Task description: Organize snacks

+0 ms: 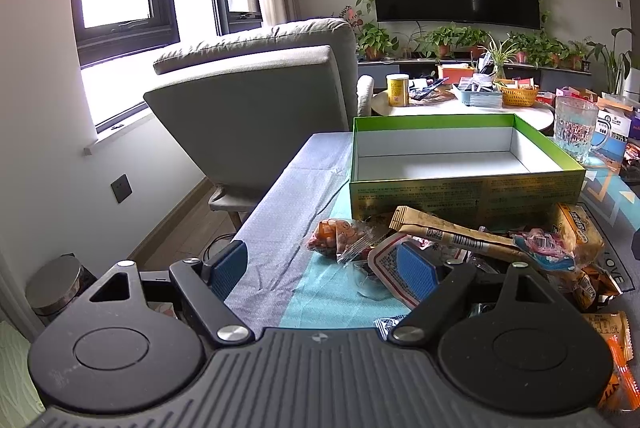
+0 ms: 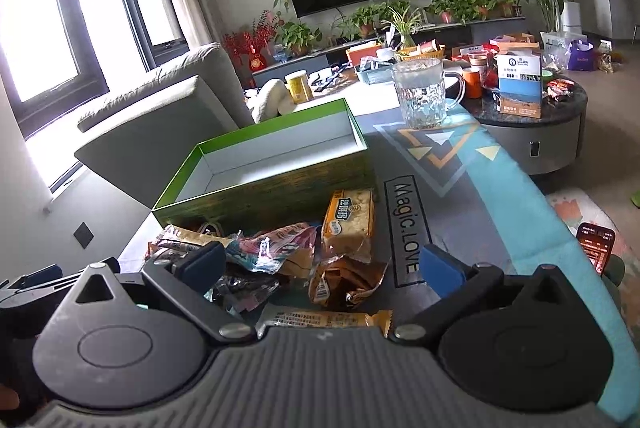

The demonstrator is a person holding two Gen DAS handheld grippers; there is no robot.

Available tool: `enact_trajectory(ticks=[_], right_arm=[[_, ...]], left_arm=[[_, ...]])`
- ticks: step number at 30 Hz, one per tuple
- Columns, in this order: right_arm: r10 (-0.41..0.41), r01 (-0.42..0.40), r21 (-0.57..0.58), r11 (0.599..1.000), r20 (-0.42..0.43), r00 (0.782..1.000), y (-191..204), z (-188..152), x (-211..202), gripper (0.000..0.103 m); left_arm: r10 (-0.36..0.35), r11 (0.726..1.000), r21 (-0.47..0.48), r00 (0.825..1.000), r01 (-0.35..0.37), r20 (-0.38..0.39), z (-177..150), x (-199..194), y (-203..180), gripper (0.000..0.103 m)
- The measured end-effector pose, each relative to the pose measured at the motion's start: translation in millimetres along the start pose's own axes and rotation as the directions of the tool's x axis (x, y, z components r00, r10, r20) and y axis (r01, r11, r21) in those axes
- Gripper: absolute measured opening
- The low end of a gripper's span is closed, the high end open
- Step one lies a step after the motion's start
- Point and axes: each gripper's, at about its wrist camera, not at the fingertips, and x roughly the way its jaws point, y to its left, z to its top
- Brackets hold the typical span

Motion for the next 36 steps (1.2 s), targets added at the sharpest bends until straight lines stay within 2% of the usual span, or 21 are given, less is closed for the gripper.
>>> enact_trajectory(ticks=[6, 21, 36], right_arm=[[0.005, -0.004, 0.022, 1.000, -0.040, 0.999, -4, 1, 4, 0.036], [0.040, -0.042, -0.021, 0.999, -0.089, 0.995, 7, -1, 10, 0.036], [0.025, -0.023, 0.013, 1.000, -0.110, 0.994, 1, 1, 19, 0.036]], left_arm=[[-0.012, 1.000, 0.013, 1.000, 0.012, -0.005, -1, 1, -2, 0.081], [-0.050, 0.999, 0.008, 0.999, 0.050, -0.008, -2, 1, -2, 0.081], [-0.066, 0.998, 0.017, 0.998, 0.066, -0.021, -1, 4, -6, 0.081]])
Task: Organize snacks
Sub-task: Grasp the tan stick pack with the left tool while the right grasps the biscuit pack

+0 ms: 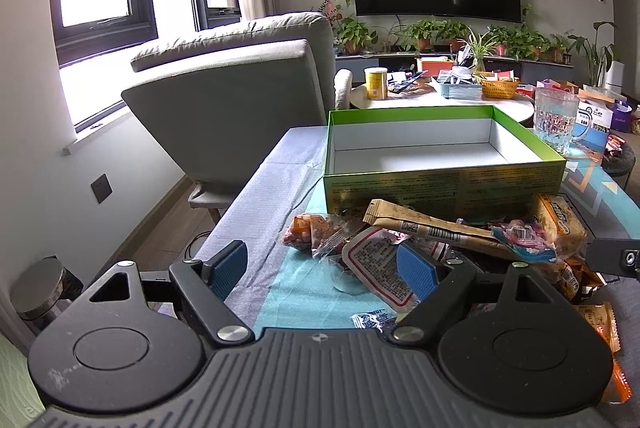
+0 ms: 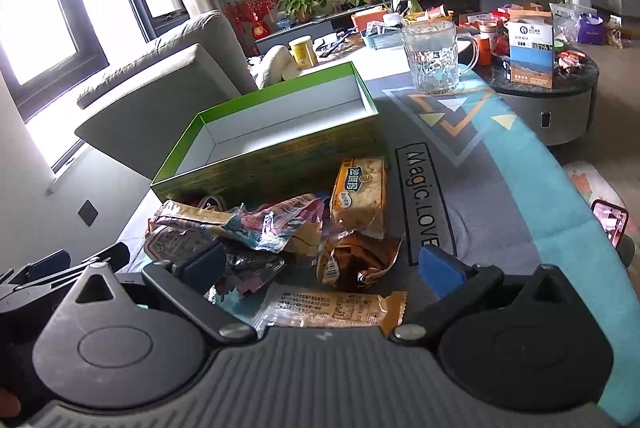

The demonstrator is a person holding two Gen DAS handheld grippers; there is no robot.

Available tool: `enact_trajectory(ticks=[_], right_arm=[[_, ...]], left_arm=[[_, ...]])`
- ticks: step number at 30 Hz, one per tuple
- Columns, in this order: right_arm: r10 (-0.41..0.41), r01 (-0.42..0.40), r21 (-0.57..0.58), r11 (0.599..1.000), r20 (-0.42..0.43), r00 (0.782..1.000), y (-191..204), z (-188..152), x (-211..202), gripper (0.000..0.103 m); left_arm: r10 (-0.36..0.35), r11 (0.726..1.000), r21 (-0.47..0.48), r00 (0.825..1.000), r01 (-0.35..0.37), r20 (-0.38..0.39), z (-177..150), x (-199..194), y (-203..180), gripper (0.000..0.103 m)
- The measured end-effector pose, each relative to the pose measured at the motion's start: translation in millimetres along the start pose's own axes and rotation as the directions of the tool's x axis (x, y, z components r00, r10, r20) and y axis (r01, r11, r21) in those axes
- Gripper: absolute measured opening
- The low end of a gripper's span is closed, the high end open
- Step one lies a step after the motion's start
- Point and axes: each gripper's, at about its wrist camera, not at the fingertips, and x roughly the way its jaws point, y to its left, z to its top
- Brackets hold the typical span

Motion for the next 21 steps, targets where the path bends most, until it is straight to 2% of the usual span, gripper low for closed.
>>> enact_trajectory(ticks=[5, 9, 11, 16, 18, 21], right_arm=[[-0.006, 0.006, 0.004, 1.000, -0.006, 1.000, -1, 0, 2, 0.036], [-0.014, 0.014, 0.013, 1.000, -0.007, 1.000, -3, 4, 6, 0.036], [-0.024, 0.024, 0.018, 1.000, -0.007, 1.000, -5, 7, 9, 0.036], [-0.040, 0.040, 0.001, 0.999, 0.007, 0.999, -8, 10, 17, 0.036], [-0.032, 0.032, 0.013, 0.999, -0.004, 0.999, -12, 12, 24, 0.036], [-0.038, 0.038, 0.022, 0.999, -0.018, 0.999, -17, 16, 33, 0.036]], left_arm=[[-0.031, 0.999, -0.043, 0.999, 0.030, -0.009, 5, 2, 0, 0.081], [-0.087, 0.981, -0.177, 0.994, 0.075, -0.064, 19, 12, -5, 0.080], [-0.113, 0.972, -0.215, 0.990, 0.092, -0.089, 28, 19, -13, 0.080], [-0.110, 0.962, -0.266, 0.980, 0.063, -0.164, 44, 46, -28, 0.080], [-0.085, 0.958, -0.286, 0.969, 0.015, -0.234, 46, 61, -30, 0.080], [-0.093, 0.948, -0.318, 0.936, -0.021, -0.340, 44, 73, -27, 0.080]])
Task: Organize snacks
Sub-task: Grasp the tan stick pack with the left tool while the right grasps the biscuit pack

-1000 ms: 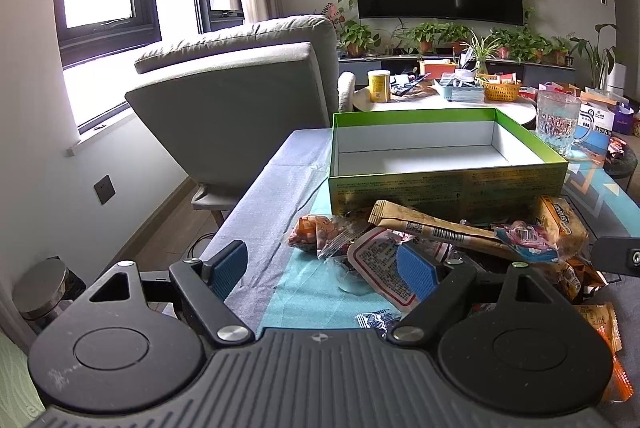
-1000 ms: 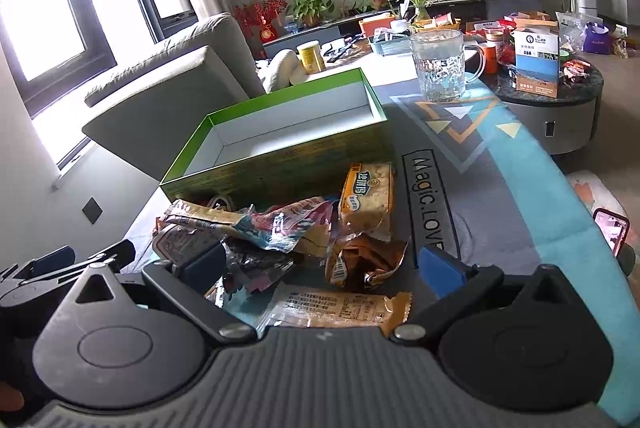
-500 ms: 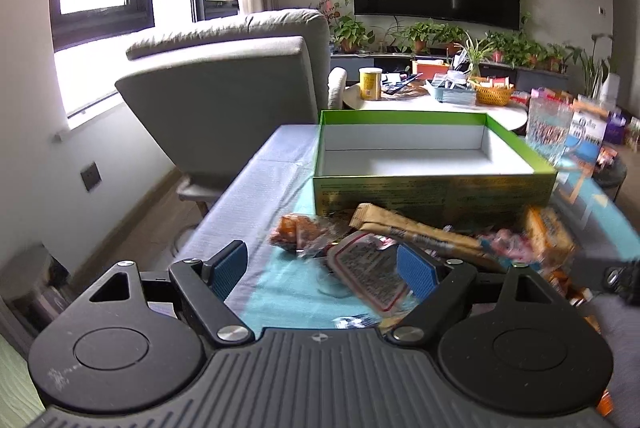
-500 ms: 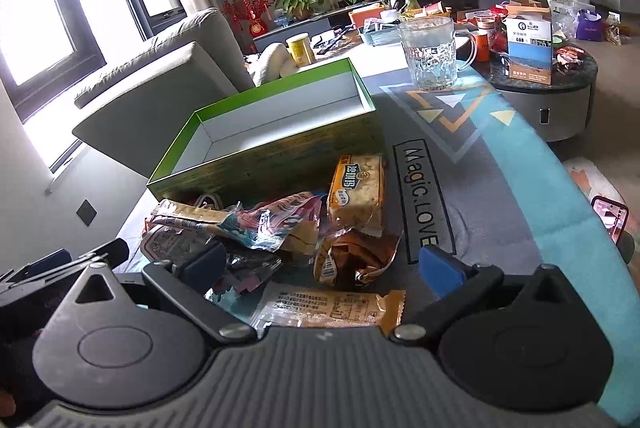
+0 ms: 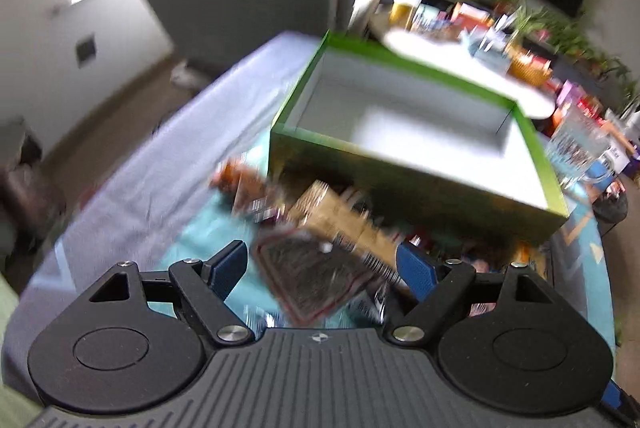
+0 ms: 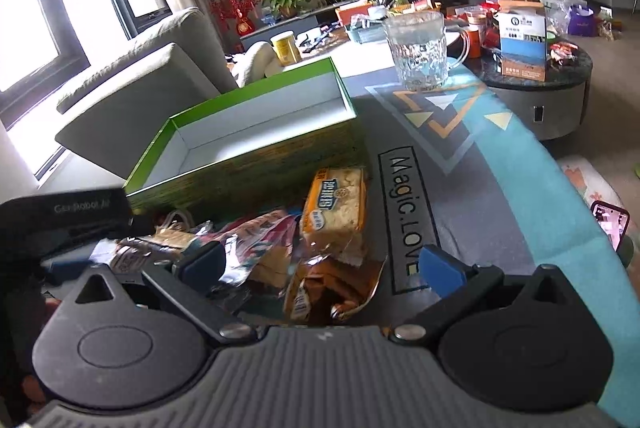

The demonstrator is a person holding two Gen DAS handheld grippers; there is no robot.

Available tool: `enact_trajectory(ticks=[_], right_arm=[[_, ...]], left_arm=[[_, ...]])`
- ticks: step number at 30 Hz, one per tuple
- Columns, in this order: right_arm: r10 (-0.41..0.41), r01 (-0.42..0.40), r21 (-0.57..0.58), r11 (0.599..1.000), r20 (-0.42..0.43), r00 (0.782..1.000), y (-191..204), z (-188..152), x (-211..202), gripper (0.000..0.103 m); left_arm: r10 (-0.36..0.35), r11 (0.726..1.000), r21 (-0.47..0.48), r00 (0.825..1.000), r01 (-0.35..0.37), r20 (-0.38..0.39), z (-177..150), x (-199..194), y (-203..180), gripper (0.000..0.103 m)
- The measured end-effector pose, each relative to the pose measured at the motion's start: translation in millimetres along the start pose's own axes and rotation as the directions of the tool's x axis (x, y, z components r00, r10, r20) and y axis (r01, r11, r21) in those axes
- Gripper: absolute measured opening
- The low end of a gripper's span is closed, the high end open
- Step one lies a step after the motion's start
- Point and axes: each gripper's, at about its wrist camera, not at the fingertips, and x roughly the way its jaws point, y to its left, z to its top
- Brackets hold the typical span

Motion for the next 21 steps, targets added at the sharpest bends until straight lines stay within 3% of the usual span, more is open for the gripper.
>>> enact_trajectory(ticks=[2, 11, 15, 21], right_arm=[[-0.002, 0.002, 0.007, 1.000, -0.007, 1.000, -3, 4, 7, 0.036], [-0.005, 0.004, -0.013, 1.000, -0.056, 0.998, -1, 14, 39, 0.036], [-0.020, 0.019, -0.015, 1.000, -0.068, 0.998, -1, 16, 48, 0.036], [-0.032, 0.029, -0.041, 0.999, -0.077, 0.996, 3, 20, 59, 0.036]], left_arm=[[-0.005, 0.999, -0.036, 0.999, 0.004, -0.039, 1, 4, 4, 0.080], [0.031, 0.992, -0.116, 0.997, -0.040, -0.074, 17, 15, -3, 0.080], [-0.024, 0.995, -0.097, 0.997, 0.017, -0.079, 20, 6, 3, 0.080], [-0.077, 0.987, -0.150, 0.994, 0.065, -0.078, 22, 2, 2, 0.080]])
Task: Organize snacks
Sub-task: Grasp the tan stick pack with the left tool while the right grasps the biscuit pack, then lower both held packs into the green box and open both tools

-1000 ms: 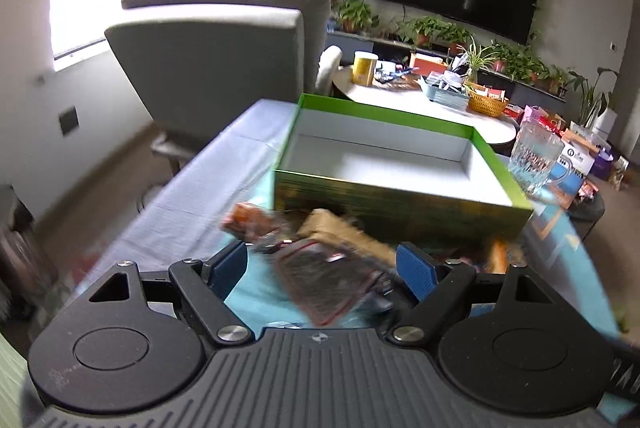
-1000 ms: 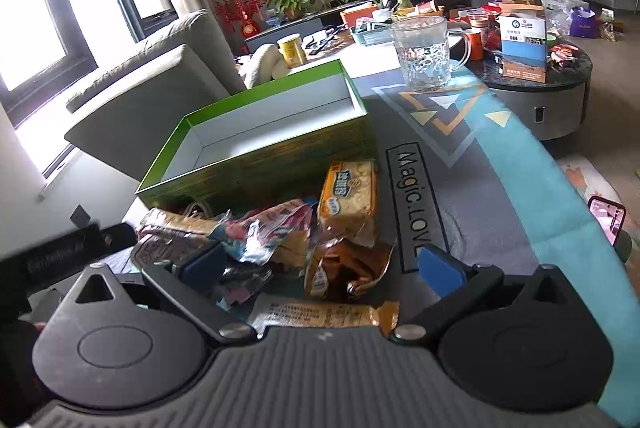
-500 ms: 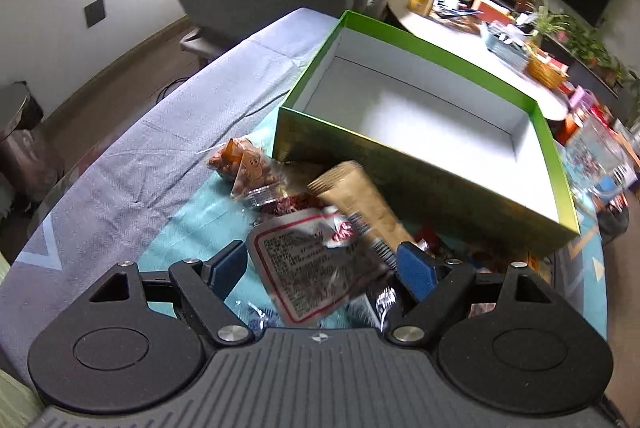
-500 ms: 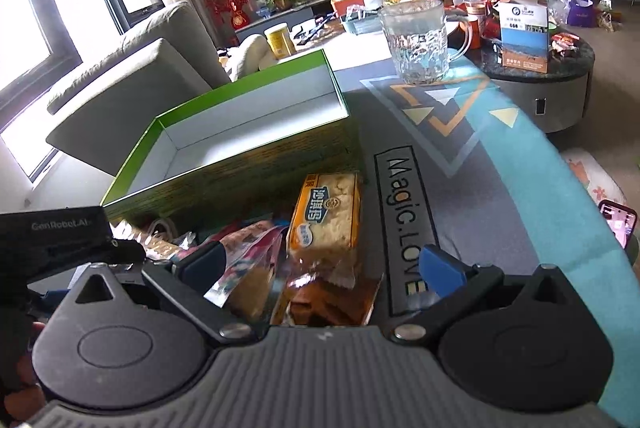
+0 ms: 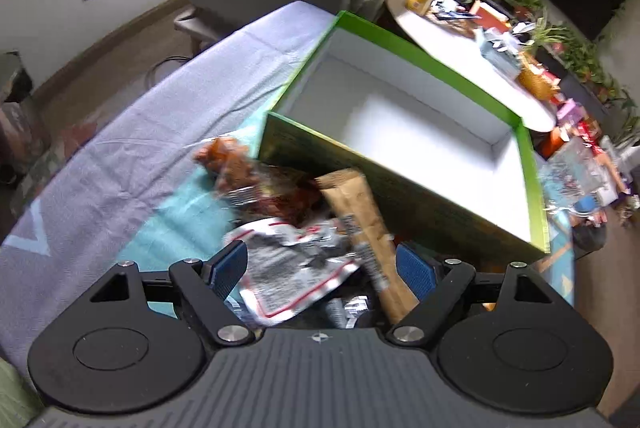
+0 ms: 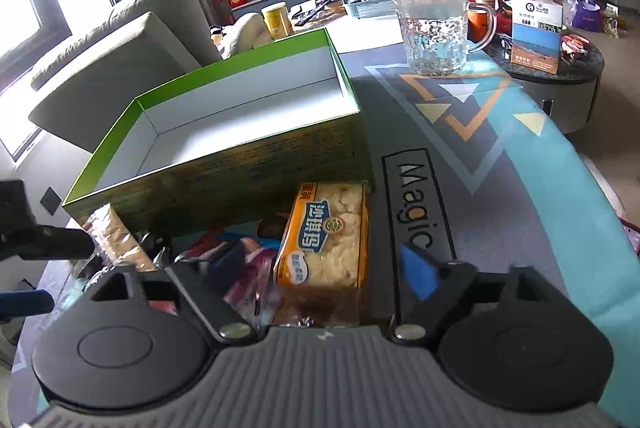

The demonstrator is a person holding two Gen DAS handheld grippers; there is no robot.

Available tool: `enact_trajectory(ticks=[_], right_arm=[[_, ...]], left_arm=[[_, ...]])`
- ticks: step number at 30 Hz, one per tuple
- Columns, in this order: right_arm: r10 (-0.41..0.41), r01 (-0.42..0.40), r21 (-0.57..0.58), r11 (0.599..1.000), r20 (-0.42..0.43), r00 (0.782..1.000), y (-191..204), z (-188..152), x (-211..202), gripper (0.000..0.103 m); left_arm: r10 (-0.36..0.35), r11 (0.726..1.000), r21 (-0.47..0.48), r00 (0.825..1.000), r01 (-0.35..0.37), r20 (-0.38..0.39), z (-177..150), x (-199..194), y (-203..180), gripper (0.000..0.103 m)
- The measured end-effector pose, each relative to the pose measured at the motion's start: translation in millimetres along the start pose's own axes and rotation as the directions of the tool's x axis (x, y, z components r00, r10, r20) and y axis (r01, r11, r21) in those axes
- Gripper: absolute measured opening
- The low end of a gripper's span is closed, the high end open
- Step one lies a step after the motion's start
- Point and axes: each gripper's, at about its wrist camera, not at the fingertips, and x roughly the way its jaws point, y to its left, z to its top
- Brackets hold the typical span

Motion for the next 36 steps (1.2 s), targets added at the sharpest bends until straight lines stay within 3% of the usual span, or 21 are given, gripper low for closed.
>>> enact_trajectory(ticks=[3, 6, 14, 16, 17, 21, 24, 36], right_arm=[[0.014, -0.014, -0.005, 1.000, -0.005, 1.000, 0, 3, 2, 0.035], [-0.023, 0.023, -0.020, 1.000, -0.004, 1.000, 0, 5, 4, 0.035], [-0.017, 0.017, 0.009, 1.000, -0.025, 1.000, -5, 6, 11, 0.035], [-0.010, 0.010, 0.014, 1.000, -0.029, 1.000, -7, 7, 12, 0.035], [-0.002, 0.003, 0.019, 1.000, -0.029, 1.000, -9, 7, 13, 0.035], [0.026, -0.025, 0.055, 0.998, -0.019, 0.999, -16, 6, 6, 0.034], [0.041, -0.041, 0.058, 0.997, 0.005, 0.999, -19, 5, -7, 0.034], [0.107, -0.110, 0.008, 0.994, 0.155, 0.982, -3, 20, -53, 0.034]], left_arm=[[0.021, 0.998, 0.059, 1.000, -0.020, -0.019, 0, 11, -13, 0.080], [0.032, 0.998, 0.061, 0.997, -0.027, -0.077, -3, 25, -17, 0.079], [0.062, 0.995, 0.082, 0.996, -0.057, -0.063, 2, 44, -28, 0.078], [0.059, 0.991, 0.121, 0.998, -0.056, -0.021, -1, 40, -29, 0.063], [0.029, 0.990, 0.141, 1.000, -0.028, 0.000, -2, 37, -29, 0.038], [-0.071, 0.987, 0.146, 0.997, 0.073, -0.018, 0, 28, -23, 0.015], [-0.094, 0.982, 0.162, 0.996, 0.092, 0.001, -2, 15, -18, 0.010], [-0.200, 0.964, 0.199, 0.972, 0.174, 0.122, 5, -43, -16, 0.009]])
